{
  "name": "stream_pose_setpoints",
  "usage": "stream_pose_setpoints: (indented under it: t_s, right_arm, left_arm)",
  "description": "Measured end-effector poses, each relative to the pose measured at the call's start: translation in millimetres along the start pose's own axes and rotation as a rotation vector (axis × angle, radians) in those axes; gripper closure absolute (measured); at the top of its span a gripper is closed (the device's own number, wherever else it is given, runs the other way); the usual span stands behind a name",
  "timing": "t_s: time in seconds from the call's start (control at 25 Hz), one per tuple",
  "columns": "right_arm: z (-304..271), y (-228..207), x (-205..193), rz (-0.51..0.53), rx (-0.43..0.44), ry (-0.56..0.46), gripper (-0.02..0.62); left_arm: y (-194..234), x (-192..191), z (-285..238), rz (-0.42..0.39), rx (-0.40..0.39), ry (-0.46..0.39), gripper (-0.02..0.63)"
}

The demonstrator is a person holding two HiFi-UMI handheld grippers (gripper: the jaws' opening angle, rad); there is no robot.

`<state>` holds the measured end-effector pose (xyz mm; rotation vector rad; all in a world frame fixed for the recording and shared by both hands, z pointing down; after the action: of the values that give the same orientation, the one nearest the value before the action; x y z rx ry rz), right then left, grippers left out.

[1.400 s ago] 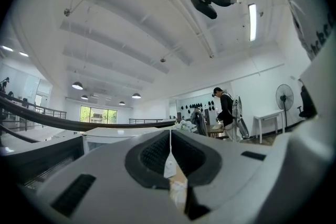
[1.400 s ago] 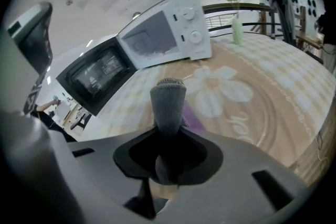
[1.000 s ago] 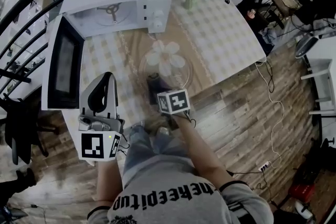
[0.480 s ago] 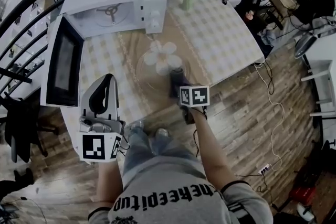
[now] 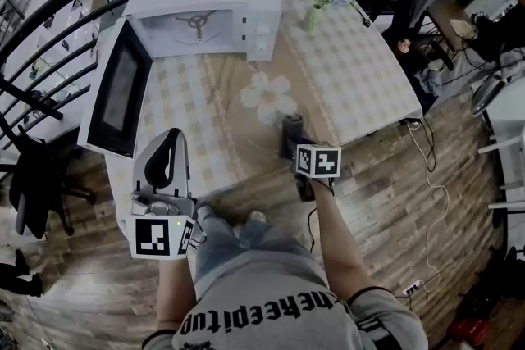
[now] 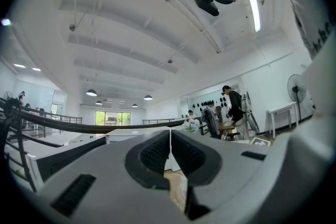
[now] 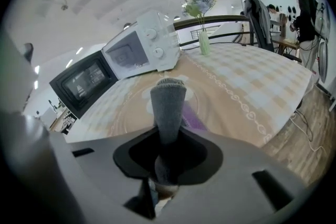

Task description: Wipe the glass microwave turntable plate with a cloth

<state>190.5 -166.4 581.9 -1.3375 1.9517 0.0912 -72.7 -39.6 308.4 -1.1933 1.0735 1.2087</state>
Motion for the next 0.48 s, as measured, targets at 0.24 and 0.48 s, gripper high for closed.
stream_pose_setpoints:
  t_s: [0.24,0.48]
  right_arm:
    - [32,25,7,0.048,0.0,-0.181,0.502]
    - [67,69,21,0.159,-0.059,-0.334,0.5]
  left_arm:
    - [13,9,7,-0.001,-0.022,-0.023,0.595]
    - [30,17,14,0.002,-0.087,-0.034,0.595]
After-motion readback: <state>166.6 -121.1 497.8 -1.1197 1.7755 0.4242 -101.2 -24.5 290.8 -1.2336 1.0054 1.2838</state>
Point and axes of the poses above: the fingertips, and each gripper's own axes: z backward along the fingers, y to its left, x out of its top, the point moved 5 cm from there along z, backward along the fingers, and after that the axes turned 6 degrees about x, right-handed, at the moved point
